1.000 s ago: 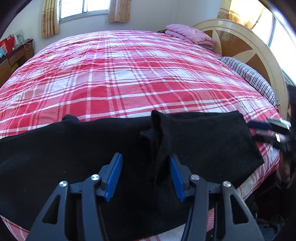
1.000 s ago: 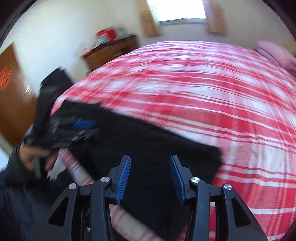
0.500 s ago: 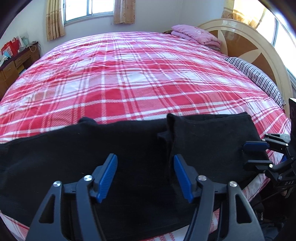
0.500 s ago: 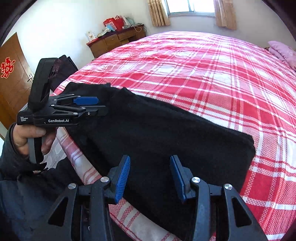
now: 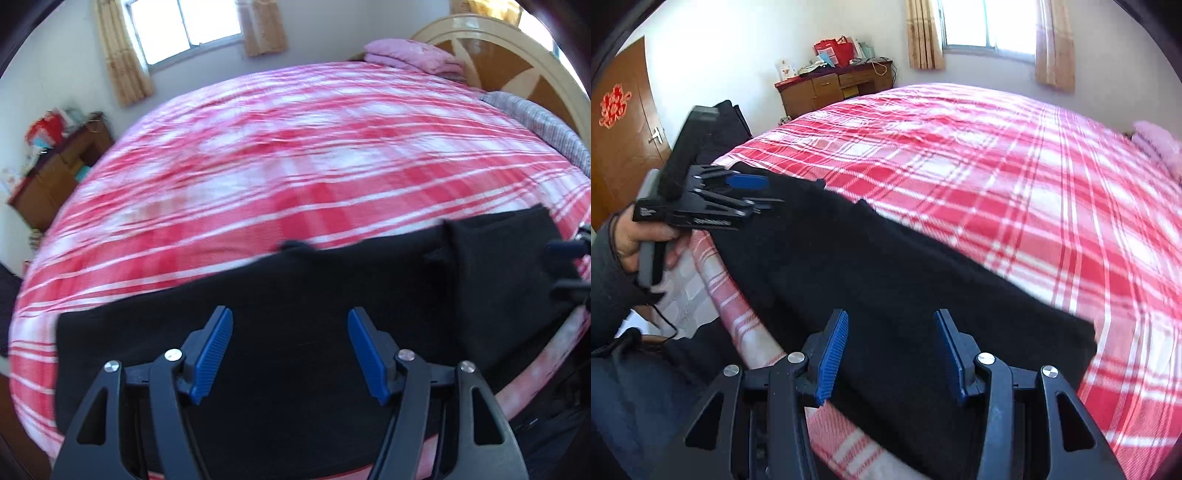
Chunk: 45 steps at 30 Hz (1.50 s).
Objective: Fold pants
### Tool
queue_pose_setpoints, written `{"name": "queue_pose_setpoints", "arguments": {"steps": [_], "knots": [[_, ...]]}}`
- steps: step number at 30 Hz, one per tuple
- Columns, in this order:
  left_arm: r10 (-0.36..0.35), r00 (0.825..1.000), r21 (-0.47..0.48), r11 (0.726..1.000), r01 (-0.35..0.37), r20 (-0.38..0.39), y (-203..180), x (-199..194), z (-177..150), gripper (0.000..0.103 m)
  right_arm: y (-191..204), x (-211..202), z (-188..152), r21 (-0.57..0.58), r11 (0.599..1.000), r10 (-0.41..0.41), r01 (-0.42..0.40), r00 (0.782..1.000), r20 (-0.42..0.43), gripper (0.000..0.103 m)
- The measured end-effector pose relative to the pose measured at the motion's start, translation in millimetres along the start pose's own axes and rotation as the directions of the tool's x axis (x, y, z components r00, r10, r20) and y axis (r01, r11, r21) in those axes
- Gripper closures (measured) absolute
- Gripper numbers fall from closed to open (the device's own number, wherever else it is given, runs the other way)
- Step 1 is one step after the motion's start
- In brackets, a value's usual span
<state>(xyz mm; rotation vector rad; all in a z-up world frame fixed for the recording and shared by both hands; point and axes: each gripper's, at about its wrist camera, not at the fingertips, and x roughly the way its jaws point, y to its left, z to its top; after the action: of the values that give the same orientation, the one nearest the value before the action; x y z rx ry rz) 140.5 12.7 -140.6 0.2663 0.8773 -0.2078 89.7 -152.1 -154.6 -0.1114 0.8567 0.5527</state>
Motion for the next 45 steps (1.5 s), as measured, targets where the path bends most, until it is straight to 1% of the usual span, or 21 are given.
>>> {"name": "queue_pose_setpoints", "arguments": {"steps": [2, 4, 7, 8, 10, 12, 14, 16, 18, 19, 21, 22, 24, 25, 27, 29, 33, 37, 41, 43, 45], "knots": [[0.058, 0.998, -0.041, 0.998, -0.057, 0.008, 31.7, -5.3, -7.1, 0.034, 3.7, 8.1, 5.5, -0.007, 1.000, -0.020, 0.020, 1.000, 0.001, 0.053], [0.121, 0.993, -0.105, 0.987, -0.119, 0.015, 67.4, -12.6, -14.5, 0.034, 6.6, 18.4, 11.2, 0.007, 1.000, -0.013, 0.013, 1.000, 0.001, 0.053], [0.216, 0.976, -0.206, 0.956, -0.208, 0.017, 121.7, -24.0, -26.4, 0.033, 9.1, 30.0, 16.2, 0.037, 0.999, -0.002, 0.001, 1.000, 0.004, 0.053], [0.234, 0.972, -0.222, 0.949, -0.224, 0.020, 130.9, -25.8, -29.5, 0.033, 10.4, 32.5, 17.3, 0.043, 0.999, 0.000, 0.000, 1.000, 0.006, 0.053], [0.284, 0.959, -0.273, 0.923, -0.271, 0.007, 158.8, -26.0, -38.1, 0.033, 13.8, 39.1, 18.8, 0.039, 0.999, 0.001, -0.001, 1.000, -0.001, 0.053], [0.281, 0.960, -0.323, 0.907, -0.269, -0.012, 181.3, -19.3, -48.1, 0.033, 18.8, 46.6, 17.5, 0.023, 1.000, 0.002, -0.001, 1.000, -0.022, 0.053], [0.242, 0.970, -0.374, 0.898, -0.231, -0.020, 195.1, -10.3, -57.8, 0.032, 23.9, 53.8, 12.9, -0.009, 1.000, -0.012, 0.012, 0.999, -0.045, 0.053], [0.167, 0.986, -0.427, 0.890, -0.160, -0.021, 203.4, -1.2, -66.4, 0.033, 28.5, 53.7, 10.0, -0.048, 0.998, -0.036, 0.035, 0.999, -0.032, 0.052], [0.092, 0.996, -0.471, 0.878, -0.082, -0.002, 205.5, 7.3, -73.1, 0.036, 28.9, 53.9, 9.4, -0.056, 0.998, -0.042, 0.040, 0.999, -0.033, 0.051], [0.085, 0.996, -0.484, 0.873, -0.064, 0.021, 205.2, 8.4, -75.1, 0.036, 28.7, 54.4, 9.0, -0.056, 0.998, -0.040, 0.038, 0.999, -0.032, 0.049], [0.075, 0.997, -0.471, 0.881, -0.053, 0.028, 201.7, 9.3, -74.0, 0.038, 27.9, 55.6, 7.8, -0.057, 0.998, -0.034, 0.032, 0.999, -0.027, 0.046], [0.060, 0.998, -0.461, 0.887, -0.039, 0.031, 200.8, 10.1, -73.0, 0.041, 28.1, 55.8, 7.3, -0.058, 0.998, -0.034, 0.033, 0.999, -0.023, 0.046], [-0.006, 0.999, -0.481, 0.877, 0.026, 0.044, 206.0, 10.6, -72.3, 0.062, 29.0, 55.3, 7.1, -0.062, 0.997, -0.037, 0.035, 0.999, -0.020, 0.046], [-0.026, 0.999, -0.500, 0.865, 0.046, 0.047, 208.0, 9.4, -73.1, 0.065, 29.1, 55.2, 6.9, -0.063, 0.997, -0.037, 0.036, 0.999, -0.020, 0.046], [-0.052, 0.998, -0.497, 0.865, 0.067, 0.045, 208.5, 7.2, -72.1, 0.080, 28.9, 54.8, 6.4, -0.058, 0.998, -0.035, 0.034, 0.999, -0.018, 0.046], [-0.078, 0.995, -0.512, 0.853, 0.096, 0.056, 209.7, 1.9, -72.8, 0.082, 28.3, 54.1, 6.5, -0.056, 0.998, -0.033, 0.032, 0.999, -0.016, 0.046], [-0.129, 0.987, -0.550, 0.820, 0.160, 0.095, 215.3, -11.1, -69.9, 0.084, 24.7, 48.3, 6.6, -0.035, 0.999, -0.035, 0.034, 0.999, -0.004, 0.046], [-0.183, 0.968, -0.561, 0.789, 0.249, 0.172, 211.5, -38.4, -61.8, 0.084, 21.1, 34.2, 7.7, -0.025, 0.997, -0.070, 0.071, 0.997, 0.029, 0.046], [-0.263, 0.934, -0.533, 0.768, 0.355, 0.243, 193.5, -60.8, -46.9, 0.084, 16.3, 14.8, 13.3, 0.000, 0.997, -0.078, 0.078, 0.994, 0.071, 0.046], [-0.299, 0.918, -0.512, 0.763, 0.395, 0.262, 179.8, -68.3, -37.3, 0.084, 15.0, 6.3, 14.7, 0.003, 0.997, -0.083, 0.083, 0.993, 0.087, 0.046], [-0.309, 0.915, -0.489, 0.775, 0.400, 0.259, 166.8, -73.4, -29.4, 0.084, 14.3, -2.5, 14.5, 0.003, 0.996, -0.090, 0.090, 0.991, 0.100, 0.046]]}}
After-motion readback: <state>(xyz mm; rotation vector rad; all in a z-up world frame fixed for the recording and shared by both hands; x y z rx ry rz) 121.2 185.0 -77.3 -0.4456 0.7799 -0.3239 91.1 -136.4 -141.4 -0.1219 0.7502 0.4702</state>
